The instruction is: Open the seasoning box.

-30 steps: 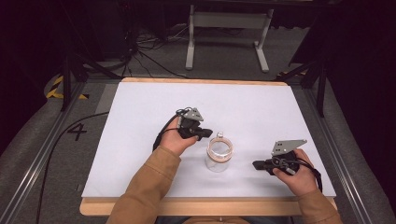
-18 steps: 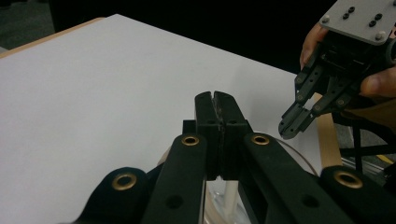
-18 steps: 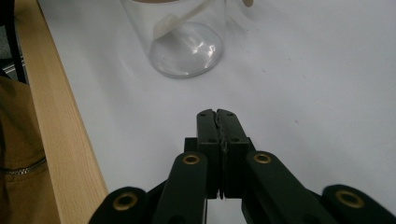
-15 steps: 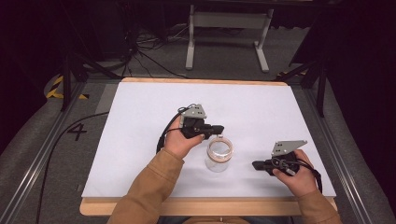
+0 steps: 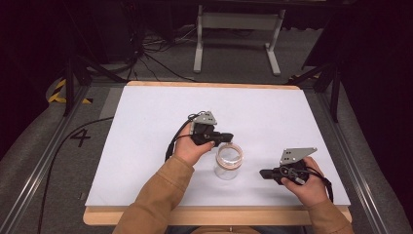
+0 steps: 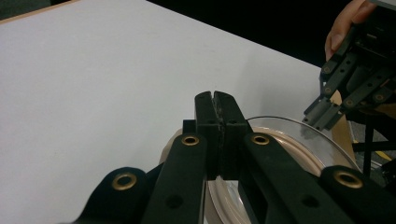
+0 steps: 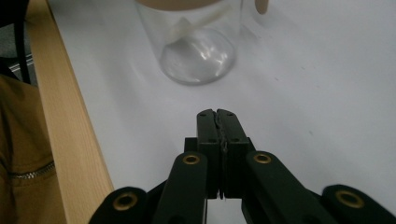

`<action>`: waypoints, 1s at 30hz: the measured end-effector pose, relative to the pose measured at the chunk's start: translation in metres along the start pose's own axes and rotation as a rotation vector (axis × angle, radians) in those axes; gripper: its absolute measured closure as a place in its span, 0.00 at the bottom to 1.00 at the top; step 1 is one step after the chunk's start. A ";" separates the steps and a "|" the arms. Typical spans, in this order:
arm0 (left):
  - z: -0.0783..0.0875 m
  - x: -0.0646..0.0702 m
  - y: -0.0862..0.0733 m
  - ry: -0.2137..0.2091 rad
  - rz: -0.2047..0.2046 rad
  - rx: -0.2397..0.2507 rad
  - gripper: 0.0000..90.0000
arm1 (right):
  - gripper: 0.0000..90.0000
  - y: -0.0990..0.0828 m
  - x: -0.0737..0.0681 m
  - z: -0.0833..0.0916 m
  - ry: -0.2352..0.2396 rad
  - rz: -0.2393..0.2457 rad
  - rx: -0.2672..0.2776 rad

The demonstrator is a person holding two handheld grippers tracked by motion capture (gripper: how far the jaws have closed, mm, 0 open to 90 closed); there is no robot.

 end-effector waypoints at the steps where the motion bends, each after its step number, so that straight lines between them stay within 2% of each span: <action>1: 0.000 0.000 0.000 0.001 -0.003 0.002 1.00 | 1.00 0.002 -0.001 -0.001 0.006 0.008 0.009; 6: 0.000 0.000 0.000 0.002 -0.003 -0.005 1.00 | 1.00 0.016 -0.012 -0.011 0.016 0.036 0.028; 10: 0.001 -0.001 0.000 0.035 -0.014 0.015 1.00 | 1.00 0.028 -0.020 -0.019 0.025 0.062 0.050; 15: -0.001 -0.001 0.000 0.030 -0.016 0.021 1.00 | 1.00 0.037 -0.024 -0.020 0.031 0.078 0.077; 20: -0.001 -0.003 0.000 0.034 -0.006 0.040 1.00 | 1.00 0.040 -0.025 -0.019 0.034 0.077 0.088; 22: -0.001 -0.004 0.000 0.047 -0.005 0.036 1.00 | 1.00 0.041 -0.025 -0.018 0.034 0.076 0.097; 30: -0.001 -0.004 0.000 0.046 -0.011 0.042 1.00 | 1.00 0.046 -0.027 -0.018 0.035 0.074 0.122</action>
Point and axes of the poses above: each handheld gripper's, and its own axes: z roughly backward along the jaws, y roughly out of its top, x roughly to its right, the point moved 3 cm from there along -z, roughly forward along the jaws, and after that the axes turned 11 degrees about z, right-handed, at the moved point
